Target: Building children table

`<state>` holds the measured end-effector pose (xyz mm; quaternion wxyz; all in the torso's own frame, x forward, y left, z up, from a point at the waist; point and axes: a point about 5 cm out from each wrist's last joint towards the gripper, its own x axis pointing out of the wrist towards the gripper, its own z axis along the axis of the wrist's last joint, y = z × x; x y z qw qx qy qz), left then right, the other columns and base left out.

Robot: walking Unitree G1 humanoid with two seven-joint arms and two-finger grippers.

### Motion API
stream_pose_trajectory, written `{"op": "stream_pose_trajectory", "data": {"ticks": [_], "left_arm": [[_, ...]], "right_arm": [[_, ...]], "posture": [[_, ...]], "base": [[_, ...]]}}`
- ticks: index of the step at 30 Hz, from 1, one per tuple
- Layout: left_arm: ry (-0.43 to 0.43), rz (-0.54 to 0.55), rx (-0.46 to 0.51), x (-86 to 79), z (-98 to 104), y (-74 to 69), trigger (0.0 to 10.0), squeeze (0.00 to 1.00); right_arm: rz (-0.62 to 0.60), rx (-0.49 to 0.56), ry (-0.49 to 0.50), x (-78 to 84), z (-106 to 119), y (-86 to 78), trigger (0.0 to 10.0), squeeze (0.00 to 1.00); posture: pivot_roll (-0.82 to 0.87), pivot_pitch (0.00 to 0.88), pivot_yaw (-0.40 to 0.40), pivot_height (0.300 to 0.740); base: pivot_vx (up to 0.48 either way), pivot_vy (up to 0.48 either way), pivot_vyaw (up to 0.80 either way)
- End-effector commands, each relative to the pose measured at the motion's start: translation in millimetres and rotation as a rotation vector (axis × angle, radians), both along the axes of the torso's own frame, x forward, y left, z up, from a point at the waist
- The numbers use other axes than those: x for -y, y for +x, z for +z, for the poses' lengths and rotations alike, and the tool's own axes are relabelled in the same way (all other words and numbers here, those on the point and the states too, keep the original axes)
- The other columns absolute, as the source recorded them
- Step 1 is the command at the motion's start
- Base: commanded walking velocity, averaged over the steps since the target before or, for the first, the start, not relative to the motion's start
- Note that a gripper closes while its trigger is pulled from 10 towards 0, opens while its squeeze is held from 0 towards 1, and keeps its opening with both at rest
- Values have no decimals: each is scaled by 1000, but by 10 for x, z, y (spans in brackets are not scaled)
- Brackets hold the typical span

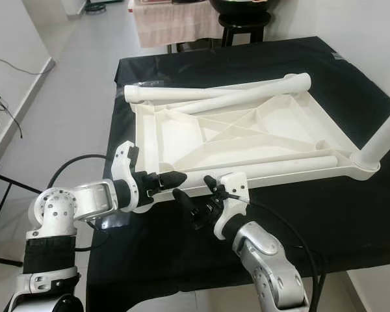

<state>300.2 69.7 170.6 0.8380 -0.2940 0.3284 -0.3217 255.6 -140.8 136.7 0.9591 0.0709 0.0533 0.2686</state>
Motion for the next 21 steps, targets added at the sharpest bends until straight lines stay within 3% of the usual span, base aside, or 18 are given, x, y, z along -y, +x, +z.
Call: {"op": "stream_pose_trajectory", "data": {"ticks": [1, 11, 21], "left_arm": [[7, -38, -69, 45, -143, -44, 10000, 0], [-114, -73, -33, 83, -35, -10, 10000, 0], [-150, -61, -36, 23, -33, 20, 10000, 0]], "right_arm": [[12, -17, 8, -22, -28, -20, 10000, 0], [8, -16, 16, -27, -19, -16, 10000, 0], [3, -19, 18, -20, -13, -12, 10000, 0]], "posture": [[-118, 100, 66, 740], [-111, 104, 64, 740], [-111, 116, 63, 740]], "base": [[0, 0, 0], [0, 0, 0], [0, 0, 0]]}}
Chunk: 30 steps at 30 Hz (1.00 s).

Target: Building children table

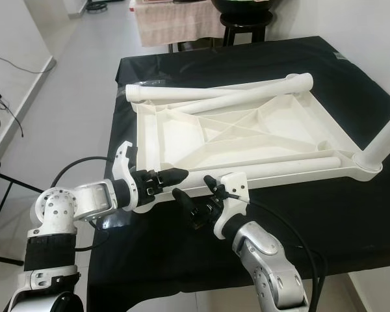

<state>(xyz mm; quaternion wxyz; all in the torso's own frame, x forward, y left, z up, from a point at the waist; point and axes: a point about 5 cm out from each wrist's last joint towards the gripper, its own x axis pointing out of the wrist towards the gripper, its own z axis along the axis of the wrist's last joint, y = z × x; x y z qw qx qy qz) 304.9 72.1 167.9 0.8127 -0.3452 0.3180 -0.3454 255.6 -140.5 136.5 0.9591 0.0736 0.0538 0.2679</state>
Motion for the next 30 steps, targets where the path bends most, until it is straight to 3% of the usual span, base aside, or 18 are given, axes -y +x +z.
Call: {"op": "stream_pose_trajectory", "data": {"ticks": [1, 5, 6, 8, 10, 12, 15, 21, 30], "left_arm": [[-33, -50, -18, 46, 2, -30, 10000, 0], [-56, -67, -31, 48, 7, -42, 10000, 0], [-109, -88, -38, 59, 29, -58, 10000, 0], [-134, -97, -39, 64, 42, -65, 10000, 0], [-242, -130, 12, 85, 165, -82, 10000, 0], [-260, -177, 25, 93, 206, -116, 10000, 0], [-182, -169, -26, 67, 76, -91, 10000, 0], [-140, -183, -86, 46, -44, -69, 10000, 0], [-137, -238, -136, 158, -94, -37, 10000, 0]], "right_arm": [[4, -16, 14, -17, -11, -11, 10000, 0], [4, -16, 14, -19, -11, -6, 10000, 0], [4, -16, 14, -22, -10, -3, 10000, 0], [4, -16, 14, -22, -10, -3, 10000, 0], [2, -15, 13, -21, -10, -2, 10000, 0], [1, -15, 13, -21, -10, -1, 10000, 0], [1, -15, 15, -22, -8, -1, 10000, 0], [-3, -14, 13, -15, -2, -9, 10000, 0], [-3, -15, 10, -6, 6, -16, 10000, 0]], "posture": [[-111, 117, 63, 740], [-112, 116, 64, 740], [-114, 116, 64, 740], [-114, 116, 64, 740], [-114, 116, 66, 740], [-115, 117, 67, 740], [-116, 117, 70, 740], [-123, 126, 74, 740], [-138, 133, 76, 740]], "base": [[0, 0, 0], [0, 0, 0], [0, 0, 0], [0, 0, 0], [0, 0, 0], [0, 0, 0], [0, 0, 0], [0, 0, 0], [0, 0, 0]]}}
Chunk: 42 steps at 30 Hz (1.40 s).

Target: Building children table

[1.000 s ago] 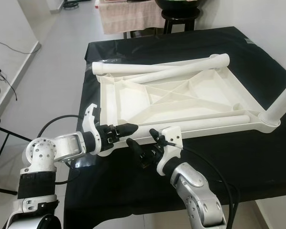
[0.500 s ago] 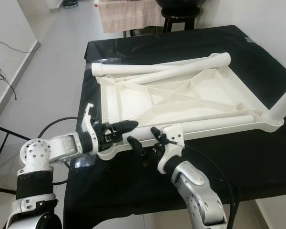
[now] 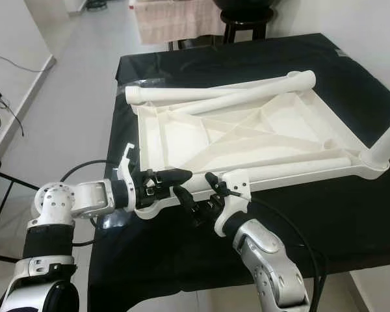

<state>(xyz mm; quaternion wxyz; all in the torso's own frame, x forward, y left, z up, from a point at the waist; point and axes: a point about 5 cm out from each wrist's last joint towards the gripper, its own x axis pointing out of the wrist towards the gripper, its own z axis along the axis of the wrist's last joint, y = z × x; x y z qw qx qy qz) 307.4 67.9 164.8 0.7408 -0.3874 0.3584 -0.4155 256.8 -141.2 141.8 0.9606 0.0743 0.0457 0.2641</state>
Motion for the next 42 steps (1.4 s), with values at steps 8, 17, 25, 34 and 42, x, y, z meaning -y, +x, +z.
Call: {"op": "stream_pose_trajectory", "data": {"ticks": [8, 17, 25, 34, 42], "left_arm": [[3, -77, 62, 170, 18, 96, 10000, 0], [-27, -104, 80, 227, 64, 153, 10000, 0], [-35, -142, 88, 308, 3, 121, 0, 0], [-53, -135, 110, 263, 18, 157, 0, 0], [-80, -109, 116, 200, 8, 140, 0, 0]], "right_arm": [[1, -29, 0, 1, -35, -45, 10000, 0], [3, -33, -2, -1, -38, -52, 10000, 0], [5, -34, -7, -3, -45, -55, 10000, 0], [-1, -31, -9, -7, -43, -52, 10000, 0], [-17, -10, 11, 33, 23, -9, 10000, 0]], "posture": [[-152, 143, 80, 740], [-152, 145, 78, 740], [-159, 140, 76, 740], [-162, 127, 79, 740], [-169, 108, 80, 740]], "base": [[0, 0, 0], [0, 0, 0], [0, 0, 0], [0, 0, 0], [0, 0, 0]]}}
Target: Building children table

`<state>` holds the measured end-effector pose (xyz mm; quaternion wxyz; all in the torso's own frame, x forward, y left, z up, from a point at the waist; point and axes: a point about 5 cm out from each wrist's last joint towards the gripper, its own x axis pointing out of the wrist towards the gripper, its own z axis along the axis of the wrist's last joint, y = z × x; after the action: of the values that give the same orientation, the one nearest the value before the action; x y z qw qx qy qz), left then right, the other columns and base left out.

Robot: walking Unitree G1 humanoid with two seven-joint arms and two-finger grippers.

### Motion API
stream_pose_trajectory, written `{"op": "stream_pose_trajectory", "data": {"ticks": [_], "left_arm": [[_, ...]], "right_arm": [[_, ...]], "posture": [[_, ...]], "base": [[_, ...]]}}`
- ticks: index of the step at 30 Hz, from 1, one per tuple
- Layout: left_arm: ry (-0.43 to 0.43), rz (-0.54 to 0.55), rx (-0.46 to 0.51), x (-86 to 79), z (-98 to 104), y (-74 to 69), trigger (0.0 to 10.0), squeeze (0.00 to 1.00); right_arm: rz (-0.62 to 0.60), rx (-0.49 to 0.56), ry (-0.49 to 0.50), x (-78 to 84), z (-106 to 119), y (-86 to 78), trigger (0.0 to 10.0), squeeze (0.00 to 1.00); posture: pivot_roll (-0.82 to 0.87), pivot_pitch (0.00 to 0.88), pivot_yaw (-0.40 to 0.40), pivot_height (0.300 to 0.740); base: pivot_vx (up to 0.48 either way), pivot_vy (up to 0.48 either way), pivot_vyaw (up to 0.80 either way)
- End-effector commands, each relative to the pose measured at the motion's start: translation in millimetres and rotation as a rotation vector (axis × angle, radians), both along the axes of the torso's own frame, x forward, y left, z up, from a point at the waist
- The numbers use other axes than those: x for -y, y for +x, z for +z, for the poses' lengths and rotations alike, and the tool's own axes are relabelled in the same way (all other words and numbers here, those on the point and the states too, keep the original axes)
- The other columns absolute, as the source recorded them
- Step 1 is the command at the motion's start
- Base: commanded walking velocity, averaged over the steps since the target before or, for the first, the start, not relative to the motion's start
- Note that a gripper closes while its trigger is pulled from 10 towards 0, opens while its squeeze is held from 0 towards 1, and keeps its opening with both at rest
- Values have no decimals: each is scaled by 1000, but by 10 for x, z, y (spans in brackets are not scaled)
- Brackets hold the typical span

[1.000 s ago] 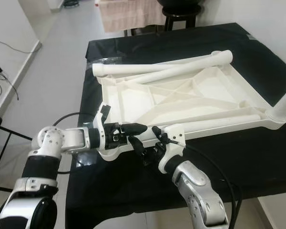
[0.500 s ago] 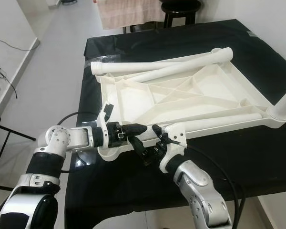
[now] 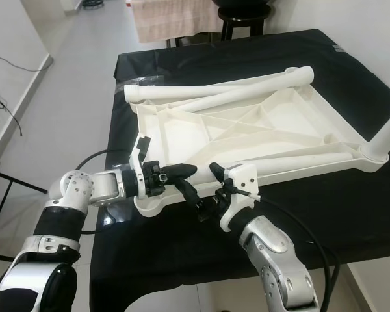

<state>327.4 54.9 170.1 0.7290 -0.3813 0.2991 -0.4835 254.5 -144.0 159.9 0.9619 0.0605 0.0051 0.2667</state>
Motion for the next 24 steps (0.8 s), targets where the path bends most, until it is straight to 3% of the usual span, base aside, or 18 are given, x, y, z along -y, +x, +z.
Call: {"op": "stream_pose_trajectory", "data": {"ticks": [1, 5, 8, 10, 19, 20, 24], "left_arm": [[16, -26, -14, 31, -47, -65, 0, 0], [10, -12, -5, -13, -38, -71, 0, 0], [-5, 19, 18, -108, 14, -82, 0, 0], [-35, 59, 73, -259, 130, -121, 0, 0], [-58, 106, 159, -427, 248, -277, 0, 0], [-54, 123, 194, -463, 286, -311, 0, 0], [-60, 153, 248, -511, 368, -350, 0, 0]], "right_arm": [[-23, -79, 45, 33, -89, 53, 10000, 0], [-27, -56, 74, 70, -1, 100, 10000, 0], [-30, -11, 119, 143, 178, 186, 10000, 0], [-15, 64, 170, 218, 457, 275, 10000, 0], [10, 165, 326, 335, 854, 372, 10000, 0], [19, 178, 416, 366, 955, 391, 10000, 0], [45, 169, 529, 388, 1041, 398, 10000, 0]], "posture": [[-165, 101, 81, 740], [-163, 98, 80, 740], [-160, 98, 76, 740], [-157, 96, 65, 740], [-143, 98, 49, 740], [-137, 97, 43, 740], [-136, 99, 44, 740]], "base": [[0, 0, 0], [0, 0, 0], [0, 0, 0], [0, 0, 0], [0, 0, 0], [0, 0, 0], [0, 0, 0]]}}
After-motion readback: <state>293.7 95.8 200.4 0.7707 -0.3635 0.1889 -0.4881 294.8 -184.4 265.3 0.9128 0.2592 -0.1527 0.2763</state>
